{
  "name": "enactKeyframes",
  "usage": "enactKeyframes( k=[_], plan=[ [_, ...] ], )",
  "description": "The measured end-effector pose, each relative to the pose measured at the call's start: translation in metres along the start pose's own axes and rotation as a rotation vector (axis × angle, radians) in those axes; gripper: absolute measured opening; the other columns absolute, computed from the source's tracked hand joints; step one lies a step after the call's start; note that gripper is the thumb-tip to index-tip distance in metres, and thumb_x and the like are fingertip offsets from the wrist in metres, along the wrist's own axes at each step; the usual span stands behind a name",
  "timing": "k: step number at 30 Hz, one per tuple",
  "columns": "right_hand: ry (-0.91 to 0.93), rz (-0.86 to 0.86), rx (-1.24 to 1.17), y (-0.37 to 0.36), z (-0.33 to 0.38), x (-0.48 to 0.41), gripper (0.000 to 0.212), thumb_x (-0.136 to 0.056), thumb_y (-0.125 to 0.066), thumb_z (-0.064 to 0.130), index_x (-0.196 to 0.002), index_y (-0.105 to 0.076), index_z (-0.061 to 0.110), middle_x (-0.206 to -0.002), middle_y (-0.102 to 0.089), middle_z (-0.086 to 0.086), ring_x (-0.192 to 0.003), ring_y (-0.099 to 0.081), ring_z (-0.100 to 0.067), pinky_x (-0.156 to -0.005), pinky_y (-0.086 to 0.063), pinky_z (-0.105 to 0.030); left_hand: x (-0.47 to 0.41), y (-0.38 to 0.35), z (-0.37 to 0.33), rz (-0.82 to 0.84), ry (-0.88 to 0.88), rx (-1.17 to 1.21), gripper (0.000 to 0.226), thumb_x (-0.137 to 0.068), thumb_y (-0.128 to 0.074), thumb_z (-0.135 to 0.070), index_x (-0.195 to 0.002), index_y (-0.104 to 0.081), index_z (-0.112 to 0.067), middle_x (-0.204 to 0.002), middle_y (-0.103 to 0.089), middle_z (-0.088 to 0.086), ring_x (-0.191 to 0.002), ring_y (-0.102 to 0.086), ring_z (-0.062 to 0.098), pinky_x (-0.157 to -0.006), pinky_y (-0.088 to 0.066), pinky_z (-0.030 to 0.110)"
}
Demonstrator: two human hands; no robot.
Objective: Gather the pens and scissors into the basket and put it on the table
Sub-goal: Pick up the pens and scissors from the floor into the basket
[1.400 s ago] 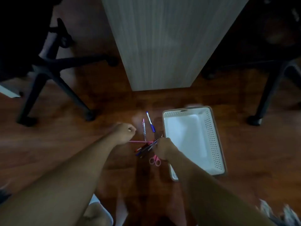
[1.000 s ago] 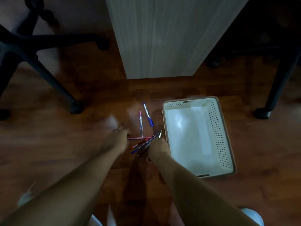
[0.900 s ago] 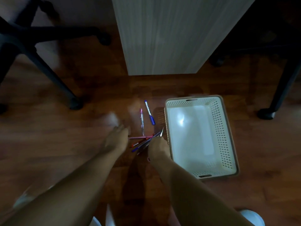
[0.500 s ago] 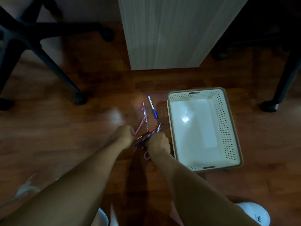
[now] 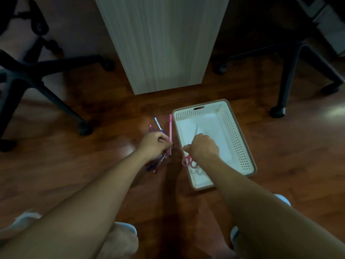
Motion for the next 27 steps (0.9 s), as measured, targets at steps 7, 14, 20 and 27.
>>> enactKeyframes(
  k=[7, 14, 20, 27],
  plan=[
    [-0.023, 0.113, 0.051, -0.004, -0.076, -0.02, 0.031, -0.096, -0.078, 0.041, -0.088, -0.067, 0.013, -0.079, -0.071, -0.002, -0.069, -0.071, -0.016, -0.058, -0.047, -0.027, 0.002, -0.069, -0.04, 0.097, 0.013, -0.046, 0.013, -0.098, -0.079, -0.013, -0.105, -0.075, -0.003, -0.099, -0.086, 0.017, -0.085, -0.086, 0.029, -0.087, -0.07, 0.046],
    [-0.013, 0.14, 0.068, -0.019, -0.096, -0.046, 0.028, -0.094, -0.075, 0.036, -0.09, -0.064, 0.011, -0.076, -0.062, -0.002, -0.07, -0.065, -0.02, -0.067, -0.05, -0.031, -0.025, -0.13, -0.046, 0.124, 0.029, -0.311, 0.016, -0.097, -0.076, -0.024, -0.088, -0.081, -0.011, -0.099, -0.086, 0.013, -0.098, -0.084, 0.031, -0.088, -0.068, 0.043],
    [-0.026, 0.153, 0.041, -0.032, -0.098, -0.064, 0.033, -0.095, -0.077, 0.042, -0.094, -0.062, 0.013, -0.087, -0.066, -0.005, -0.085, -0.068, -0.029, -0.075, -0.055, -0.036, -0.038, -0.155, -0.037, 0.093, 0.162, -0.472, 0.03, -0.1, -0.07, -0.013, -0.127, -0.077, -0.002, -0.13, -0.077, 0.018, -0.12, -0.076, 0.036, -0.083, -0.06, 0.036],
    [0.038, 0.034, -0.025, -0.018, -0.074, -0.064, 0.033, -0.103, -0.063, 0.044, -0.094, -0.059, 0.012, -0.083, -0.059, -0.006, -0.083, -0.064, -0.032, -0.071, -0.049, -0.036, -0.031, -0.123, -0.033, 0.037, 0.001, -0.189, 0.014, -0.099, -0.064, -0.032, -0.096, -0.076, -0.026, -0.105, -0.082, 0.001, -0.091, -0.083, 0.027, -0.082, -0.069, 0.048]
  ],
)
Point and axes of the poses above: each hand's wrist, its own x-axis away from the middle knuckle, its own y-axis out of the back of the hand, z = x × y, the point moved 5 cm from there along -x, towards the middle knuckle
